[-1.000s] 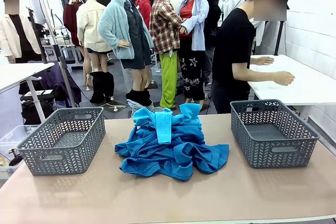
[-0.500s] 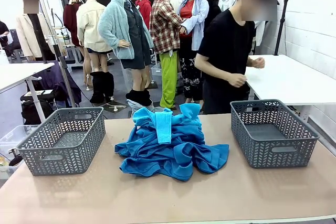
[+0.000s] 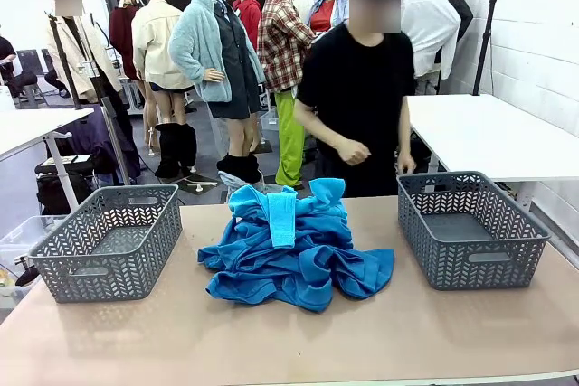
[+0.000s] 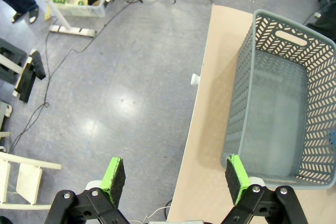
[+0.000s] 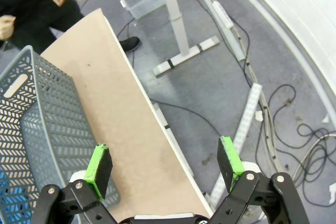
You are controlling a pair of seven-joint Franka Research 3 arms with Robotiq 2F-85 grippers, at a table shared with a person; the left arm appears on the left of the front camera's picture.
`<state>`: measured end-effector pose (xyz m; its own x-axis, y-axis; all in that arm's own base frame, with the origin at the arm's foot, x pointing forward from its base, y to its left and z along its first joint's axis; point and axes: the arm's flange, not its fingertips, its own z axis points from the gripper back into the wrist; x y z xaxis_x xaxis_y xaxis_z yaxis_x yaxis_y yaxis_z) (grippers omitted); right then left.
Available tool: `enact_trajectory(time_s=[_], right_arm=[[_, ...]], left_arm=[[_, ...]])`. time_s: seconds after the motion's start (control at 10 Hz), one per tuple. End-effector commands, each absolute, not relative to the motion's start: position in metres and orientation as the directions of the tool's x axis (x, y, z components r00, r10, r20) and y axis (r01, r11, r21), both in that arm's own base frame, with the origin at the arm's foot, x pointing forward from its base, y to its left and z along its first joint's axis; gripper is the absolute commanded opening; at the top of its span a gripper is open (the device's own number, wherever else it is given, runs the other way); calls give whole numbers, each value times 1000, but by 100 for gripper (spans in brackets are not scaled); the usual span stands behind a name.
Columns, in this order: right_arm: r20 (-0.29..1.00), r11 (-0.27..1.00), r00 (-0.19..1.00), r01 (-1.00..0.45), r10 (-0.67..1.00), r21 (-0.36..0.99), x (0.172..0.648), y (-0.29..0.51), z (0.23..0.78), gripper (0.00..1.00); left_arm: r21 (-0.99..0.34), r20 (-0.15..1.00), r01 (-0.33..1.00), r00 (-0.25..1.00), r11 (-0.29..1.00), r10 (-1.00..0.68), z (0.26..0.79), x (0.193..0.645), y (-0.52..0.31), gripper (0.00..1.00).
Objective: Sort the tops and bottoms.
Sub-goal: Lift clothes from the center of the table with your left hand.
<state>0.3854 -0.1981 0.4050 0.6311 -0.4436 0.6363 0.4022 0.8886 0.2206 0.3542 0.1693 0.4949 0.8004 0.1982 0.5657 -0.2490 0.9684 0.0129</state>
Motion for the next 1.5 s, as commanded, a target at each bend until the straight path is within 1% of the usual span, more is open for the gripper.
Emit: enact_trajectory(time_s=[0.0,1.4], right_arm=[[635,888,633,404,-444,218,385,-196,408,100],[635,888,633,404,-444,218,385,-196,408,100]], left_arm=[[29,560,-249,806,968,190,494,353,170,100],[29,560,-249,806,968,190,494,353,170,100]])
